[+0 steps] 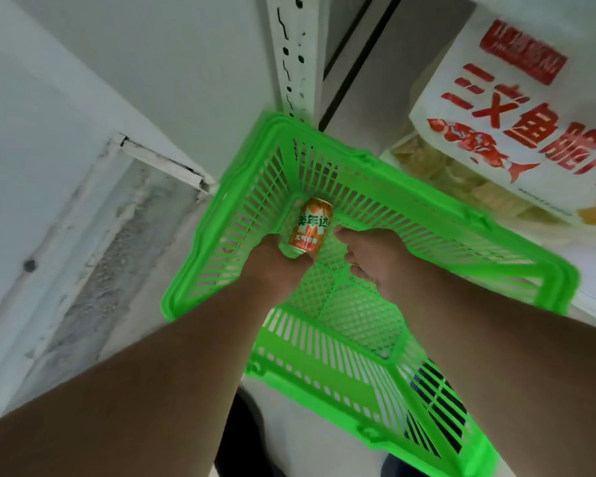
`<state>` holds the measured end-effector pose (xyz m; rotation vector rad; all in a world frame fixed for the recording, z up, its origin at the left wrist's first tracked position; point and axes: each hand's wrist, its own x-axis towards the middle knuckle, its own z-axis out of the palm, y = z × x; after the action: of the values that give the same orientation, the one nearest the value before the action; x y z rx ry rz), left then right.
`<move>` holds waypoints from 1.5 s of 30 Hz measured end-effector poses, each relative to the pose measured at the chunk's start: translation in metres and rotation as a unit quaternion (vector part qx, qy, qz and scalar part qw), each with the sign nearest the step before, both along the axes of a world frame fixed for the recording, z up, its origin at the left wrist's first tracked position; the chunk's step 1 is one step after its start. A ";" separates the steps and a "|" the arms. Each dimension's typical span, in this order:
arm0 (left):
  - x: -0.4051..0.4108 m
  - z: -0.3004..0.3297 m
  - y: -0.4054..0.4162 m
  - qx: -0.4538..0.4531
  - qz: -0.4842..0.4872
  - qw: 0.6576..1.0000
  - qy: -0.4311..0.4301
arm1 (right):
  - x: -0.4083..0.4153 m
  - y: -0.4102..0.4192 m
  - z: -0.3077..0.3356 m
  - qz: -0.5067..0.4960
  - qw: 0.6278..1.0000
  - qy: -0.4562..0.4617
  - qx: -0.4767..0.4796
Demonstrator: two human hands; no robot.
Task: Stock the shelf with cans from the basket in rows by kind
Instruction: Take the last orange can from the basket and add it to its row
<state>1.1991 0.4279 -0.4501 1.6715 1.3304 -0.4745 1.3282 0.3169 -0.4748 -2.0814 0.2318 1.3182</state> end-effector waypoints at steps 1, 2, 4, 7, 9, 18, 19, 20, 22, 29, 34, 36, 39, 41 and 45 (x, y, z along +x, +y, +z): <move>0.006 -0.010 0.004 0.007 -0.003 1.000 0.004 | 0.003 0.006 -0.010 0.006 1.000 -0.003 -0.002; 0.012 -0.020 0.007 0.010 -0.005 1.000 0.008 | 0.006 0.012 -0.019 0.006 1.000 -0.005 -0.004; 0.022 -0.039 0.010 0.008 -0.007 1.000 0.011 | 0.011 0.024 -0.039 -0.006 1.000 -0.006 -0.007; 0.031 -0.074 0.016 0.019 -0.016 1.000 0.008 | 0.017 0.040 -0.067 -0.010 1.000 -0.013 0.006; 0.035 -0.094 0.019 0.009 -0.029 0.999 0.011 | 0.018 0.049 -0.080 -0.014 1.000 -0.013 0.010; 0.035 -0.118 0.027 -0.007 -0.080 0.997 0.022 | 0.007 0.057 -0.113 -0.063 0.997 0.035 0.029; 0.033 -0.111 0.024 -0.012 -0.069 0.997 0.016 | 0.007 0.053 -0.106 -0.061 0.997 0.034 0.033; 0.030 -0.101 0.022 -0.015 -0.061 0.998 0.009 | 0.006 0.050 -0.092 -0.055 0.997 0.033 0.037; 0.026 -0.077 0.015 -0.006 -0.058 0.998 0.005 | 0.004 0.043 -0.058 -0.048 0.997 0.038 0.045; 0.015 0.079 -0.005 -0.010 -0.043 0.998 -0.049 | 0.001 0.016 0.091 -0.047 0.994 0.056 0.078; 0.010 0.212 -0.020 -0.010 -0.023 0.994 -0.103 | 0.003 0.002 0.245 -0.025 0.991 0.049 0.121; 0.011 0.265 -0.024 -0.013 -0.027 0.992 -0.124 | 0.004 -0.006 0.306 -0.019 0.989 0.037 0.141; 0.010 0.346 -0.032 -0.039 -0.008 0.984 -0.174 | 0.007 -0.019 0.392 -0.019 0.984 0.031 0.176; 0.007 0.398 -0.037 -0.054 -0.013 0.979 -0.198 | 0.003 -0.029 0.445 -0.022 0.982 0.019 0.188; -0.001 0.498 -0.045 -0.052 -0.047 0.973 -0.220 | -0.010 -0.047 0.545 -0.048 0.979 -0.016 0.198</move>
<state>1.1981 0.3833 0.0475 1.6388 0.8902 -0.2053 1.3182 0.2694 0.0697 -1.7310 0.0478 1.1620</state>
